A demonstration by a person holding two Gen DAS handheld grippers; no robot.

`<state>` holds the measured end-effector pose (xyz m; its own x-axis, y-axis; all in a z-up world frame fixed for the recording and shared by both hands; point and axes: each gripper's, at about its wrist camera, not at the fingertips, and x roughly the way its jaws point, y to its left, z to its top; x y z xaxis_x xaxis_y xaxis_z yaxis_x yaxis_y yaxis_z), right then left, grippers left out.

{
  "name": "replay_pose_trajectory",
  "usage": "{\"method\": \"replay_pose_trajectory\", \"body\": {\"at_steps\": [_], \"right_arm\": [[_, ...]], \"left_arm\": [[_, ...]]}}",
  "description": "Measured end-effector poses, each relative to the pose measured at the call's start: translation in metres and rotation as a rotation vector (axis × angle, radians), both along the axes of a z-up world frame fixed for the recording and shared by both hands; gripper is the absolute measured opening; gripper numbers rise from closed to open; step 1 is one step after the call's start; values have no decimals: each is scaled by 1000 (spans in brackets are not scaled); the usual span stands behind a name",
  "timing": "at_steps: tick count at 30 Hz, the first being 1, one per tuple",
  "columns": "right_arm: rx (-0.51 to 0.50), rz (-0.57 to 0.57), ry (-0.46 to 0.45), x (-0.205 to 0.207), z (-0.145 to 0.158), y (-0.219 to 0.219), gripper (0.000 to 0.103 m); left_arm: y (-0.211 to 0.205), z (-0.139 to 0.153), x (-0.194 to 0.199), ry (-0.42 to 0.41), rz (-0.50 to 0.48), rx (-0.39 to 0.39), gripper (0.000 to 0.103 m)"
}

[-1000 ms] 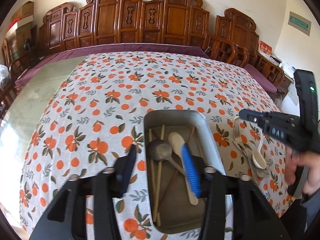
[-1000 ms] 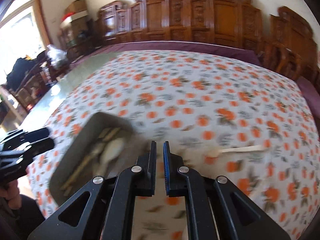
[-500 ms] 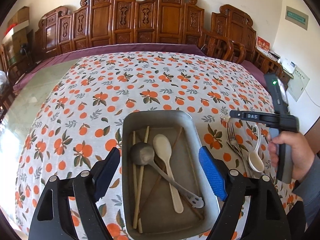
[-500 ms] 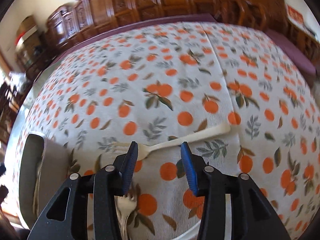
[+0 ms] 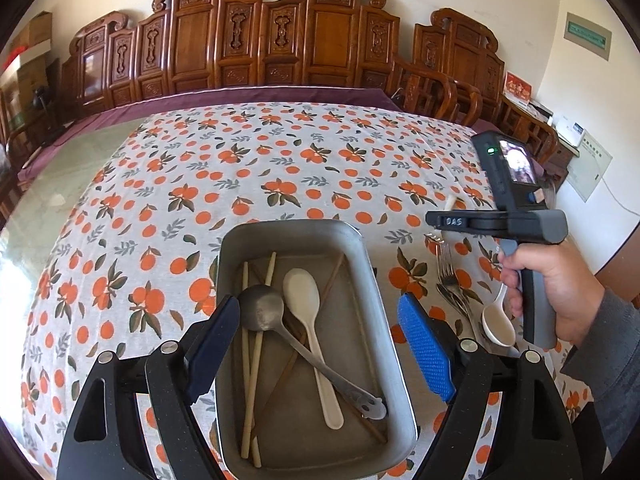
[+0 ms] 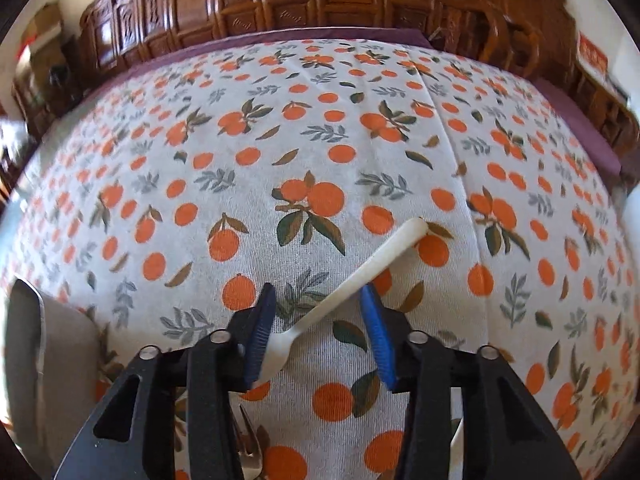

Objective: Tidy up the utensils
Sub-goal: 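Grasp a white plastic fork with the right gripper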

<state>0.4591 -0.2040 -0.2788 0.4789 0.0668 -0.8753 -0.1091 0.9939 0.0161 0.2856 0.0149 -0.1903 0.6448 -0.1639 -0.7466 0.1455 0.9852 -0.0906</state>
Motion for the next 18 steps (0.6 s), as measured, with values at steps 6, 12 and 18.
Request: {"method": "replay_pose_trajectory", "body": {"at_steps": [6, 12, 18], "right_arm": [[-17, 19, 1, -4, 2, 10, 7], [21, 8, -43, -13, 16, 0, 7], [55, 40, -132, -41, 61, -24, 7]], "left_arm": [[-7, 1, -3, -2, -19, -2, 78], [-18, 4, -9, -6, -41, -7, 78], [-40, 10, -20, -23, -83, -15, 78]]}}
